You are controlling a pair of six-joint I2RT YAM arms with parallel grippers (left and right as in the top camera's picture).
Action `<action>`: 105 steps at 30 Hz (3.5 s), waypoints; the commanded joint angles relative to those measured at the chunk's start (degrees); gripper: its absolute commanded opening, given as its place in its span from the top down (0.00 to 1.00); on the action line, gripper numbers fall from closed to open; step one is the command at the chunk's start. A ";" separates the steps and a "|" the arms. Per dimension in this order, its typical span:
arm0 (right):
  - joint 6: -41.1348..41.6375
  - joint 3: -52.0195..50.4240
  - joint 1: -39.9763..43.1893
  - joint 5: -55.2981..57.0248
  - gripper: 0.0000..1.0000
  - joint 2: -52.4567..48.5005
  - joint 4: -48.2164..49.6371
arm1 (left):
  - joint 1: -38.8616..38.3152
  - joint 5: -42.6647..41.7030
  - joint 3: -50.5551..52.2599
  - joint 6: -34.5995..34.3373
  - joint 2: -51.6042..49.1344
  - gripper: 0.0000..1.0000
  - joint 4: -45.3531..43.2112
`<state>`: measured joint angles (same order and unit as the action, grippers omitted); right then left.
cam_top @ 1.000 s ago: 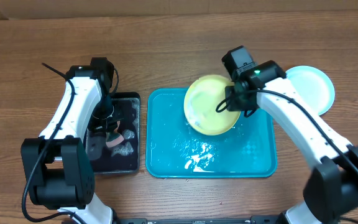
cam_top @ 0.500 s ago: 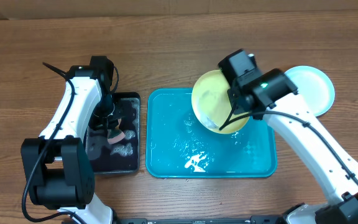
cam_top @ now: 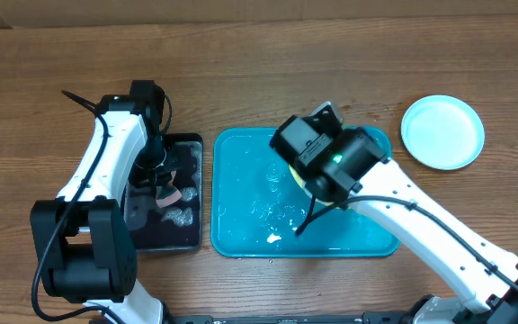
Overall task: Clean dirty plates on tray and stack at the side
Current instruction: 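Lift and tilt the yellow plate upward with the right gripper, then carry the yellow plate right onto the white plate stack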
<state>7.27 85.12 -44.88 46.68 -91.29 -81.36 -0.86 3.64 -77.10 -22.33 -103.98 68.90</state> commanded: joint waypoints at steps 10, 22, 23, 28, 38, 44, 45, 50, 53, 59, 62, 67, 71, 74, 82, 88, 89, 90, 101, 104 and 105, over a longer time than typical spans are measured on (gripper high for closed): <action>0.11 1.49 -6.40 14.27 0.96 1.38 -5.57 | 0.15 -0.52 0.13 0.72 0.61 0.96 0.02; -0.09 1.49 -7.37 22.75 0.96 1.38 -8.22 | 0.15 -0.52 0.13 0.72 0.61 0.96 0.00; -0.09 1.49 -7.37 25.03 0.96 1.38 -8.55 | 0.15 -0.52 0.13 0.72 0.61 0.96 -0.02; -0.31 1.49 -7.37 29.79 0.96 1.38 -8.76 | 0.20 -0.50 0.13 0.74 0.61 0.96 0.04; -0.28 1.49 -7.37 29.79 0.96 1.38 -8.52 | 0.20 -0.52 0.13 0.96 0.61 0.96 0.04; -0.26 1.49 -7.37 27.85 0.96 1.38 -6.21 | 0.20 -0.52 0.13 0.96 0.61 0.96 0.00; -0.28 1.49 -7.34 24.02 0.96 1.38 -3.63 | 0.20 -0.52 0.13 0.96 0.61 0.96 -0.02; -2.16 0.35 -6.99 -10.40 0.96 1.05 7.06 | 0.20 -0.55 0.13 0.96 0.61 0.96 -0.17; 6.78 -0.09 -5.64 6.99 0.96 1.05 7.17 | 0.20 -0.63 0.13 1.16 0.61 0.96 0.02; 6.99 0.00 -3.50 20.63 0.96 1.01 0.68 | 0.20 -0.72 0.13 1.36 0.61 0.96 0.07; 6.67 0.02 -1.36 20.46 0.96 1.01 -0.24 | 0.20 -0.74 0.13 1.38 0.61 0.96 0.15; 4.68 0.02 -1.90 19.47 0.96 0.90 -0.35 | 0.15 -0.72 0.13 1.38 0.61 0.96 0.02; -0.66 0.85 -0.92 8.85 0.96 0.92 4.15 | 0.15 -0.70 0.13 1.64 0.61 0.96 0.68; 10.60 0.81 -0.24 8.26 0.96 0.90 5.05 | 0.15 -0.72 0.13 1.57 0.61 0.96 0.15; 25.90 -6.21 11.61 -29.53 0.96 0.09 16.59 | 0.15 -0.70 0.13 1.62 0.61 0.96 0.17; 25.75 -12.33 27.47 -40.02 0.96 -0.92 23.50 | 0.15 -0.70 0.13 1.62 0.61 0.96 0.11; 25.66 -12.31 30.38 -42.05 0.96 -0.92 24.15 | 0.15 -0.70 0.13 1.62 0.61 0.96 0.07; 25.49 -12.31 33.29 -44.35 0.96 -0.92 24.85 | 0.15 -0.70 0.13 1.62 0.61 0.96 0.02; 25.07 -12.33 65.57 -56.06 0.96 -2.60 27.74 | 0.15 -0.66 0.13 1.79 0.61 0.96 -0.17; 23.82 -12.33 70.75 -56.41 0.96 -3.67 27.52 | 0.15 -0.48 0.13 1.79 0.61 0.96 -0.20; 23.78 -12.33 72.50 -56.68 0.96 -4.46 27.54 | 0.15 -0.48 0.13 1.81 0.61 0.96 -0.15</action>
<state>31.70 72.51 24.38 -7.46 -94.19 -53.82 -0.86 3.42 -77.06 -21.89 -103.98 68.90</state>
